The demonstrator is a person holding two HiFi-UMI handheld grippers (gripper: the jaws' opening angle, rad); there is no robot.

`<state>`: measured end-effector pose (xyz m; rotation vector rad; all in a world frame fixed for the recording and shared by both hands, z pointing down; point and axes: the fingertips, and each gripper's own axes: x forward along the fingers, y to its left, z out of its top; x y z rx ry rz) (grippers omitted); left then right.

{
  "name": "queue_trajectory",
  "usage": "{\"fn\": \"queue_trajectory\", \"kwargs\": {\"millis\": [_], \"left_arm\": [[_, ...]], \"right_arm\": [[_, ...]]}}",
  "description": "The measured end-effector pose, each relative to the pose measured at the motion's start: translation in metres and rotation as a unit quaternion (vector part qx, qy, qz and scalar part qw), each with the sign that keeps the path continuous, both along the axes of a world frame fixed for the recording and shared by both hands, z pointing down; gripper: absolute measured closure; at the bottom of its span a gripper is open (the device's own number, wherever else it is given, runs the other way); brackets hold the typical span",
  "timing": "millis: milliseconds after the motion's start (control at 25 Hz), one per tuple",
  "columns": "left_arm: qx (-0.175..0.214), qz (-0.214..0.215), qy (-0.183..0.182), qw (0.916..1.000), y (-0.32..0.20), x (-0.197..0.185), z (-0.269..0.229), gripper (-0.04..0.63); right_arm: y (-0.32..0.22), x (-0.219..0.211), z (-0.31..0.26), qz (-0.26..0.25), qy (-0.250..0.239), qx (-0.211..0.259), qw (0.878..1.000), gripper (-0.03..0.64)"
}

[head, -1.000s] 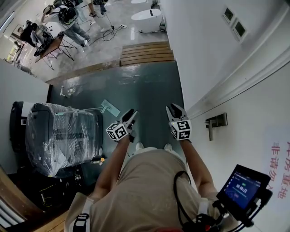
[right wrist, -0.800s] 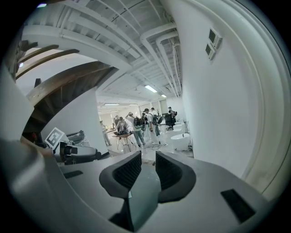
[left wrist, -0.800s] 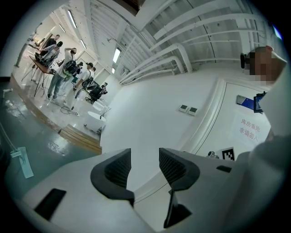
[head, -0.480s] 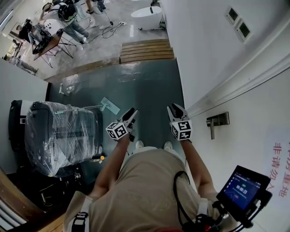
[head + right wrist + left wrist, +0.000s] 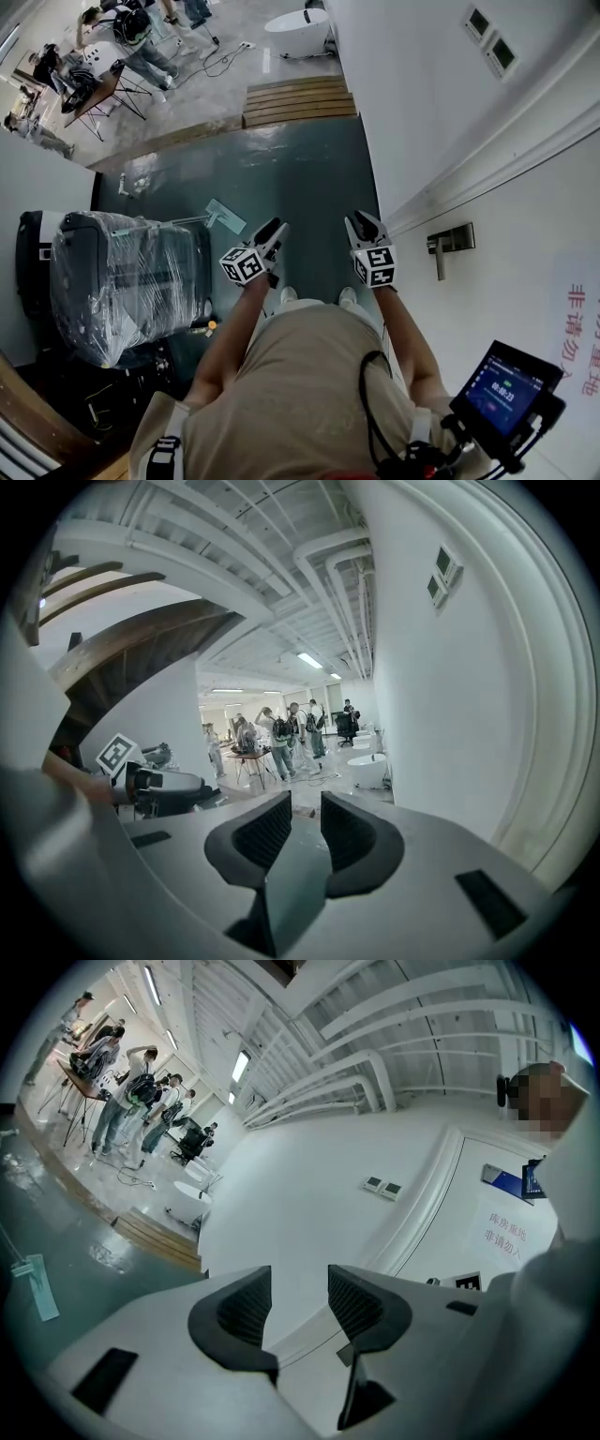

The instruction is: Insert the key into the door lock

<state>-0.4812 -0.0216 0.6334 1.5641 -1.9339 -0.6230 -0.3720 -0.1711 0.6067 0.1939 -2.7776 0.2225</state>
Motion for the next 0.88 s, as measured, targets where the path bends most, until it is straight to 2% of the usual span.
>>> {"fn": "queue_trajectory", "kwargs": {"millis": [280,880], "left_arm": [[0.005,0.005,0.011,0.9999,-0.003,0.0,-0.002,0.402],[-0.003,0.038,0.012,0.9992,-0.027,0.013,0.009,0.402]], "right_arm": [[-0.005,0.002,0.001,0.014,0.0,-0.01,1.0,0.528],[-0.015,0.013,-0.001,0.032,0.004,0.006,0.999,0.529]]}}
